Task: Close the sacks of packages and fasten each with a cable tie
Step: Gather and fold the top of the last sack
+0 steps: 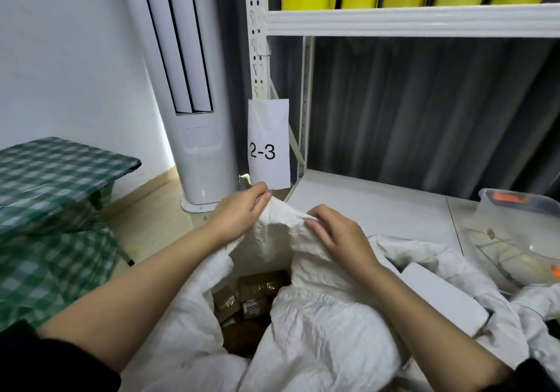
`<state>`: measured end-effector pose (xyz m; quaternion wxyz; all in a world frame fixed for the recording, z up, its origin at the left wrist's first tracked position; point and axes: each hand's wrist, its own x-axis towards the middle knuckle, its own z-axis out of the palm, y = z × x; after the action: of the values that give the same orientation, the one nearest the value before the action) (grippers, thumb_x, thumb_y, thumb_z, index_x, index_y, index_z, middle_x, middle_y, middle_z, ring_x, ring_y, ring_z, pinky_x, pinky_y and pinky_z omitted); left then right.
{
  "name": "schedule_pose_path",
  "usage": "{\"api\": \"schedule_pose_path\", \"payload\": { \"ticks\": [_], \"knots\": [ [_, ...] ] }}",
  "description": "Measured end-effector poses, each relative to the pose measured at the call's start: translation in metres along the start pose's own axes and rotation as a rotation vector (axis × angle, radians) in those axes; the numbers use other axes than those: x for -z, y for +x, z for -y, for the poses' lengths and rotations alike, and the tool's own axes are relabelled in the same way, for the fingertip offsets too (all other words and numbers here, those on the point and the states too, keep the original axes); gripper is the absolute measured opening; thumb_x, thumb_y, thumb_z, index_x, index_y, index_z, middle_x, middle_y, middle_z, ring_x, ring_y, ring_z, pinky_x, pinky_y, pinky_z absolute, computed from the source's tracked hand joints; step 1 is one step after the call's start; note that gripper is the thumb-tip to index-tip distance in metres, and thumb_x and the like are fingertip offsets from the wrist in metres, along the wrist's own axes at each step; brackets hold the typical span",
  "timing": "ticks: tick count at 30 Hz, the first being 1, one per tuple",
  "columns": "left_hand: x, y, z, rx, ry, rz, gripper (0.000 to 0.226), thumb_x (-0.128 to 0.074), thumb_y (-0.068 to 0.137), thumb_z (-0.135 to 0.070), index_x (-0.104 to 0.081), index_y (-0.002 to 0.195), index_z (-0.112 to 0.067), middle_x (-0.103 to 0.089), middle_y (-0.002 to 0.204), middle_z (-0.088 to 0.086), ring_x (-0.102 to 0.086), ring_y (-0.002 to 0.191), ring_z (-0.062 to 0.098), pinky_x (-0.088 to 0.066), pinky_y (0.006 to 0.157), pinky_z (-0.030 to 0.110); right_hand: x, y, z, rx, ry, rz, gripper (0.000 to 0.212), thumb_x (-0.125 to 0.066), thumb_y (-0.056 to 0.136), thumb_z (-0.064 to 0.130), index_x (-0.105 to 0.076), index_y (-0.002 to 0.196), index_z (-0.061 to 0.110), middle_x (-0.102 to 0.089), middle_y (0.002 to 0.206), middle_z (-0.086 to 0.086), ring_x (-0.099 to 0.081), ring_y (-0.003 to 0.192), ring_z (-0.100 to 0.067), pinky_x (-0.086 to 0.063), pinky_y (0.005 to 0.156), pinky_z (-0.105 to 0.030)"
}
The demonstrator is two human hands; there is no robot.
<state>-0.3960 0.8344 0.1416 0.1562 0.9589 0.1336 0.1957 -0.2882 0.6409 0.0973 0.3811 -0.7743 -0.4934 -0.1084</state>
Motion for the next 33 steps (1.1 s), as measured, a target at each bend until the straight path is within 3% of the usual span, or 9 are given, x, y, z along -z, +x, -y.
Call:
{"api": "schedule_pose_path", "payload": {
  "ticks": [5, 7, 9, 12, 17, 20, 26, 30, 33],
  "knots": [
    [-0.005, -0.002, -0.014, -0.388, 0.234, -0.196, 0.045, -0.039, 0.091, -0.047, -0.052, 0.117, -0.012, -0.062, 0.105, 0.006, -0.06, 0.092, 0.023, -0.045, 0.077, 0.037, 0.018, 0.019, 0.006, -0.271, 0.633, 0.11, 0.014, -0.055, 0.097, 0.019, -0.062, 0.087, 0.011, -0.061, 0.079, 0.006, -0.056, 0.077, -0.006, -0.044, 0.072, -0.02],
    [-0.014, 0.001, -0.025, -0.527, 0.288, -0.211, 0.044, -0.041, 0.089, -0.047, -0.053, 0.112, -0.012, -0.063, 0.098, 0.007, -0.062, 0.081, 0.023, -0.047, 0.066, 0.035, 0.019, 0.021, 0.011, -0.288, 0.713, 0.112, 0.013, -0.056, 0.096, 0.016, -0.062, 0.087, 0.009, -0.06, 0.078, 0.006, -0.054, 0.076, -0.004, -0.043, 0.071, -0.019],
    [-0.021, 0.006, -0.029, -0.567, 0.351, -0.223, 0.031, -0.038, 0.09, -0.041, -0.048, 0.1, -0.013, -0.064, 0.079, 0.005, -0.063, 0.063, 0.024, -0.043, 0.052, 0.03, 0.018, 0.02, 0.017, -0.278, 0.623, 0.057, 0.008, -0.058, 0.095, 0.022, -0.062, 0.092, 0.017, -0.064, 0.081, 0.008, -0.058, 0.078, -0.007, -0.046, 0.072, -0.026],
    [-0.028, 0.014, -0.029, -0.491, 0.434, -0.227, 0.022, -0.034, 0.093, -0.035, -0.04, 0.09, -0.014, -0.057, 0.055, 0.001, -0.054, 0.041, 0.023, -0.028, 0.037, 0.023, 0.019, 0.005, 0.019, -0.214, 0.044, -0.056, 0.02, -0.052, 0.095, 0.042, -0.052, 0.114, 0.033, -0.064, 0.099, 0.012, -0.062, 0.086, -0.013, -0.044, 0.069, -0.032],
    [-0.024, 0.032, -0.024, -0.15, 0.185, 0.01, 0.023, -0.029, 0.101, -0.037, -0.044, 0.095, -0.02, -0.063, 0.084, 0.007, -0.06, 0.08, 0.035, -0.046, 0.066, 0.039, 0.017, -0.021, 0.006, -0.168, -0.333, -0.074, 0.038, -0.048, 0.094, 0.048, -0.05, 0.121, 0.021, -0.058, 0.114, 0.004, -0.063, 0.092, -0.022, -0.047, 0.067, -0.035],
    [-0.02, 0.035, -0.024, -0.113, 0.1, 0.179, 0.024, -0.031, 0.102, -0.036, -0.043, 0.084, -0.024, -0.056, 0.082, 0.001, -0.058, 0.087, 0.031, -0.045, 0.077, 0.038, 0.027, -0.017, -0.005, -0.165, -0.108, -0.056, 0.021, -0.05, 0.096, 0.041, -0.055, 0.097, 0.021, -0.062, 0.089, 0.009, -0.06, 0.076, -0.017, -0.045, 0.065, -0.037],
    [-0.016, 0.02, -0.057, -0.392, 0.04, -0.035, 0.038, -0.038, 0.092, -0.049, -0.052, 0.112, -0.02, -0.061, 0.108, -0.005, -0.056, 0.095, 0.014, -0.039, 0.088, 0.034, 0.045, 0.005, -0.008, -0.297, 0.613, 0.007, 0.018, -0.054, 0.097, 0.014, -0.06, 0.079, 0.012, -0.057, 0.073, 0.008, -0.051, 0.071, -0.003, -0.041, 0.068, -0.016],
    [-0.039, 0.019, -0.074, -0.508, 0.276, -0.073, 0.047, -0.031, 0.096, -0.05, -0.05, 0.114, -0.011, -0.067, 0.101, 0.009, -0.063, 0.087, 0.029, -0.04, 0.068, 0.035, 0.046, 0.0, -0.001, -0.373, 0.657, -0.072, 0.013, -0.052, 0.098, 0.019, -0.058, 0.092, 0.01, -0.057, 0.078, 0.005, -0.052, 0.07, -0.003, -0.042, 0.068, -0.02],
    [-0.044, 0.024, -0.07, -0.44, 0.379, -0.083, 0.064, -0.003, 0.09, -0.055, -0.046, 0.114, -0.014, -0.07, 0.094, 0.007, -0.065, 0.076, 0.03, -0.032, 0.055, 0.03, 0.05, -0.018, 0.0, -0.47, 0.251, -0.079, 0.026, -0.052, 0.093, 0.047, -0.045, 0.114, 0.032, -0.057, 0.095, 0.016, -0.059, 0.081, -0.006, -0.044, 0.072, -0.03]
  ]
}}
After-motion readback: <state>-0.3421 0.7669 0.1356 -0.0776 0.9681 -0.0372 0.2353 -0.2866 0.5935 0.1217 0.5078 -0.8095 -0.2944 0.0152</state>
